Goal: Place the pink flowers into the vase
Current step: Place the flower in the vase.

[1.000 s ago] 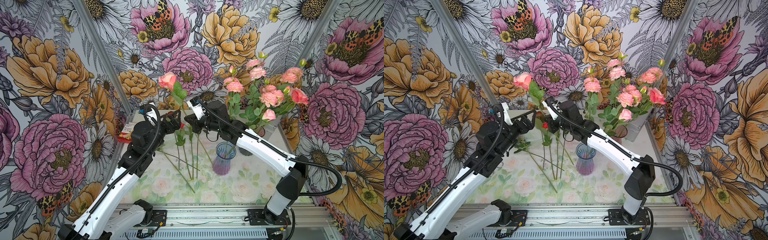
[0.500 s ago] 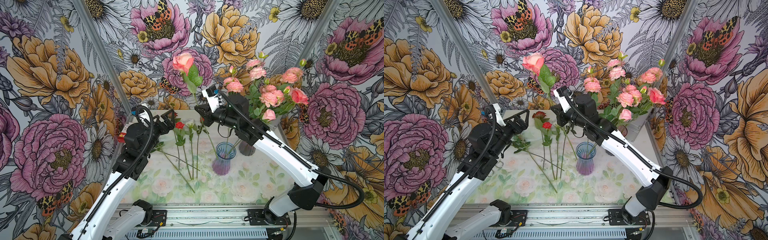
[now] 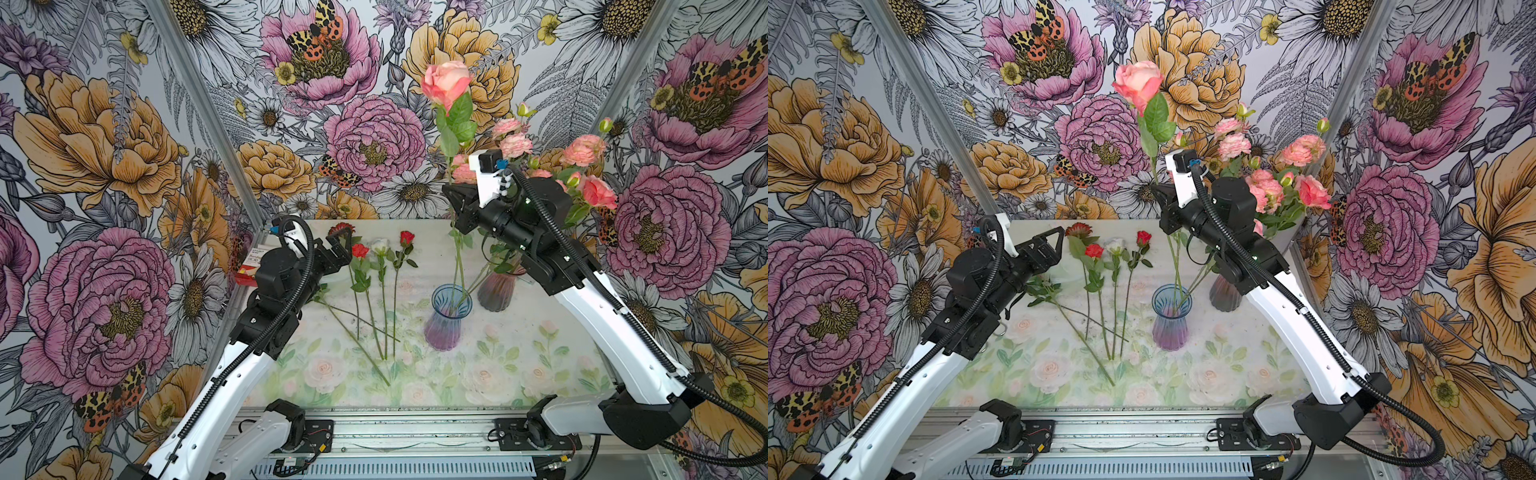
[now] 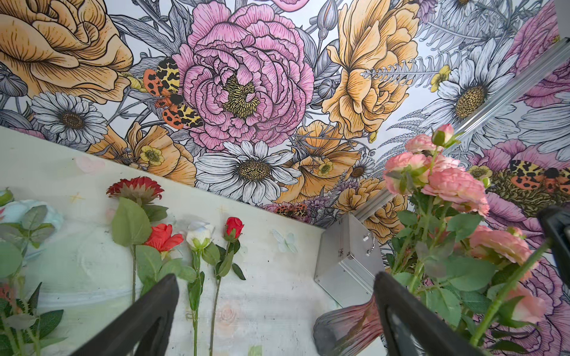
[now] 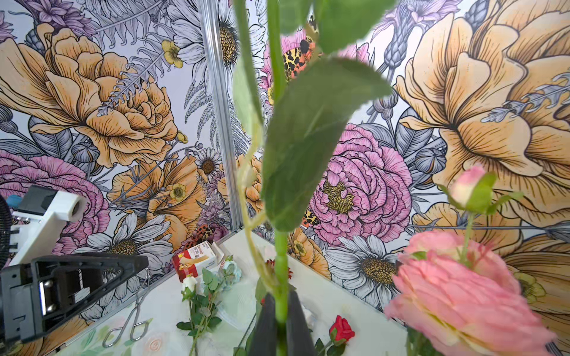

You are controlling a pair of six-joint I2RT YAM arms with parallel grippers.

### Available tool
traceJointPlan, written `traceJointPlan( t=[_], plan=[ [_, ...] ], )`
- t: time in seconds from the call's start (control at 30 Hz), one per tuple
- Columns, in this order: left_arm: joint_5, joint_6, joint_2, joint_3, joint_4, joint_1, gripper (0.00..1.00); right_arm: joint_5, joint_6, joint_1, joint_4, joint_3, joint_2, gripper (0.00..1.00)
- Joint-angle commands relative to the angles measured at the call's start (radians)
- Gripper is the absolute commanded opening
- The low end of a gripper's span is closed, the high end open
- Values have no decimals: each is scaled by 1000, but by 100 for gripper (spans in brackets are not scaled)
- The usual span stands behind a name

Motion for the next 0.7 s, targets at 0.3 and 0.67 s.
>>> traceJointPlan(
  t=[0.3,0.67],
  plan=[
    [41,-17,15,-16,-7,15,99,-42,10,-27,269,-314,-62,0],
    [46,-17,30,-24,1,14,99,-51,51,-28,437,-520,-118,0]
  ],
)
